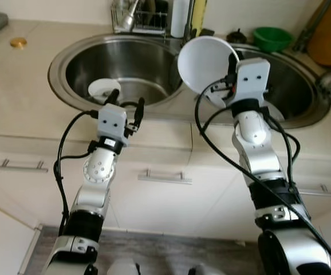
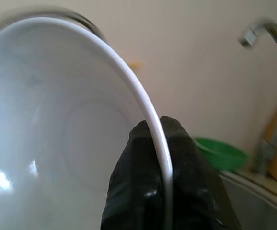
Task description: Kitchen organization
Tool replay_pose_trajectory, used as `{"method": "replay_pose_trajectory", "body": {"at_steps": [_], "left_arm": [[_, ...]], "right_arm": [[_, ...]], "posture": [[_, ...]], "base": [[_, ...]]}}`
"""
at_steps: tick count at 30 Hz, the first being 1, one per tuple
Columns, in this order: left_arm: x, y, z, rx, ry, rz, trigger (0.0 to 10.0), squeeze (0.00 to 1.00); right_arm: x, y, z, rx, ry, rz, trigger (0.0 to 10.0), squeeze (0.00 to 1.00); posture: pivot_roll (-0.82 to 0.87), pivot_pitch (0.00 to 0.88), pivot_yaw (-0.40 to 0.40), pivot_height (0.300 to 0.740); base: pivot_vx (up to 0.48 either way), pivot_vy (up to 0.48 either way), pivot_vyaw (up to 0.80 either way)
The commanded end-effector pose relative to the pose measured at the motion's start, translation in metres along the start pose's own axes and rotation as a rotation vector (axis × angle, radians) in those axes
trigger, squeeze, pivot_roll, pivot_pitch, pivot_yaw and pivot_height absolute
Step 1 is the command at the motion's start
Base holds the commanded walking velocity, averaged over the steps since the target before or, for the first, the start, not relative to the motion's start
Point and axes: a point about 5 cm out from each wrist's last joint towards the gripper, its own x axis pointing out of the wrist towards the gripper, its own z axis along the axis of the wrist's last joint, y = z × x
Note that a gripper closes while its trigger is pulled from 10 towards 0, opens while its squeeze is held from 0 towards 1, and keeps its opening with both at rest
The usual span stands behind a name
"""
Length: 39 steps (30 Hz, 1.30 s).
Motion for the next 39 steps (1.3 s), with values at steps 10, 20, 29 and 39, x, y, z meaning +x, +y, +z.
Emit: {"method": "replay_pose_trajectory", "body": {"at_steps": [10,20,29,39], "left_arm": [[0.002,-0.011,0.001,-0.015,-0.008,-0.026,10.0,0.00],[0.001,-0.014,0.000,-0.020,0.001,-0.033,10.0,0.00],[0.002,-0.014,0.002,-0.027,-0.009,-0.033,10.0,0.00],[0.003,-0.014,0.003,-0.036,-0.016,-0.037,10.0,0.00]], "right_arm": [[0.001,-0.044,-0.025,-0.005,0.157,-0.286,10.0,0.00],[-0.010,-0.052,-0.050,-0.006,0.281,-0.307,10.0,1.00],[-0.012,-0.051,-0.054,-0.020,0.302,-0.286,10.0,1.00],[-0.014,-0.047,-0.057,-0.012,0.314,-0.257,10.0,1.00]], "posture": [[0.19,0.000,-0.063,0.740],[0.19,0.000,-0.062,0.740],[0.19,0.000,-0.059,0.740],[0.19,0.000,-0.059,0.740]], "base": [[0.323,0.000,0.00],[0.030,0.000,0.00],[0.000,0.000,0.00],[0.000,0.000,0.00]]}}
